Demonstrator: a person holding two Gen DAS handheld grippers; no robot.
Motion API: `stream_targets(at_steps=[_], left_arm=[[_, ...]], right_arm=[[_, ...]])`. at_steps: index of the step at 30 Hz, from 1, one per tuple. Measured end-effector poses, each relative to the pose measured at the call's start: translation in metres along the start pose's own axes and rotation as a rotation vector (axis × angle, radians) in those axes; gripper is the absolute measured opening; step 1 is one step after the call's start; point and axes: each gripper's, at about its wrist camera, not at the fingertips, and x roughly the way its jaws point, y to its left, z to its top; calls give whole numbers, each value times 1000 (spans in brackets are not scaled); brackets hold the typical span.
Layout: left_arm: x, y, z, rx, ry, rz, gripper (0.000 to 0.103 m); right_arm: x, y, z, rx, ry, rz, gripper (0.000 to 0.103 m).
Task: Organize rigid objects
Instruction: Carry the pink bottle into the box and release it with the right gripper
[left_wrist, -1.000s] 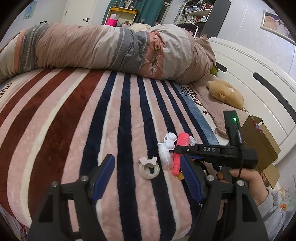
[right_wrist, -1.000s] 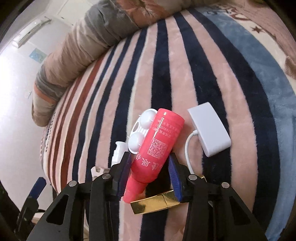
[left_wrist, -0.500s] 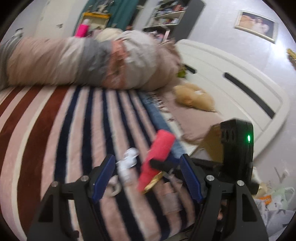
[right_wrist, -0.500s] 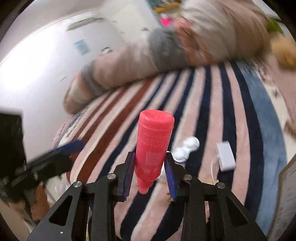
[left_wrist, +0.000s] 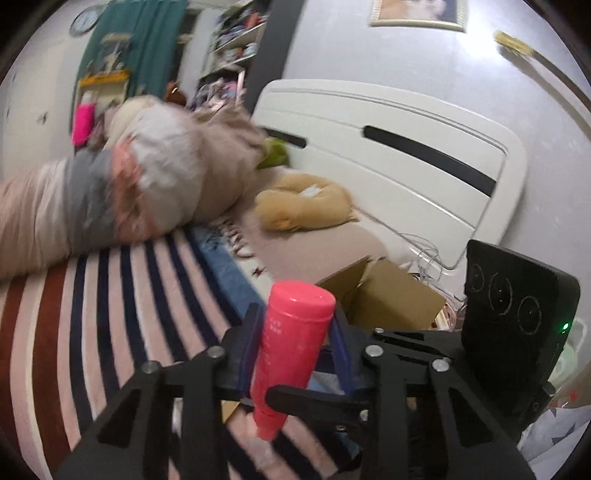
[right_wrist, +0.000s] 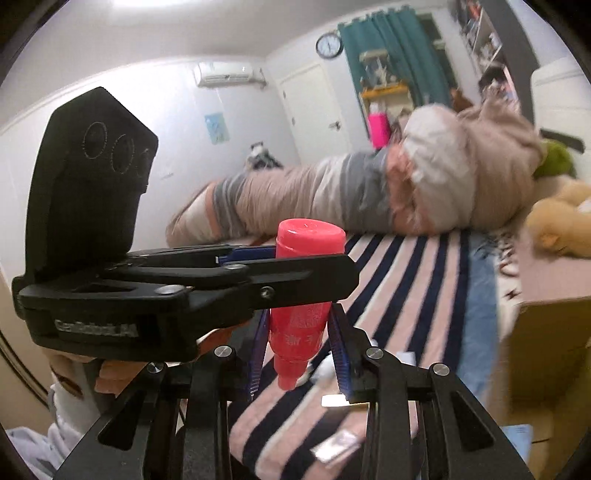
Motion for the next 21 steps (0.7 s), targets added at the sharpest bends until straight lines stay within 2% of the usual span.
stream_targets(at_steps=[6, 11, 15, 21], left_arm=[[29, -64, 33, 114, -4, -57, 30], [71, -107, 50, 166, 19, -120, 30], [109, -125, 52, 168, 66, -168, 30], [159, -138, 35, 144, 170, -210, 30]], right_arm=[[-63, -37, 5, 30, -96, -91, 28], [-102, -74, -1, 90, -130, -169, 28], [-119, -101, -14, 122, -101, -238, 28], [-120, -137, -36, 156, 21, -304, 28]])
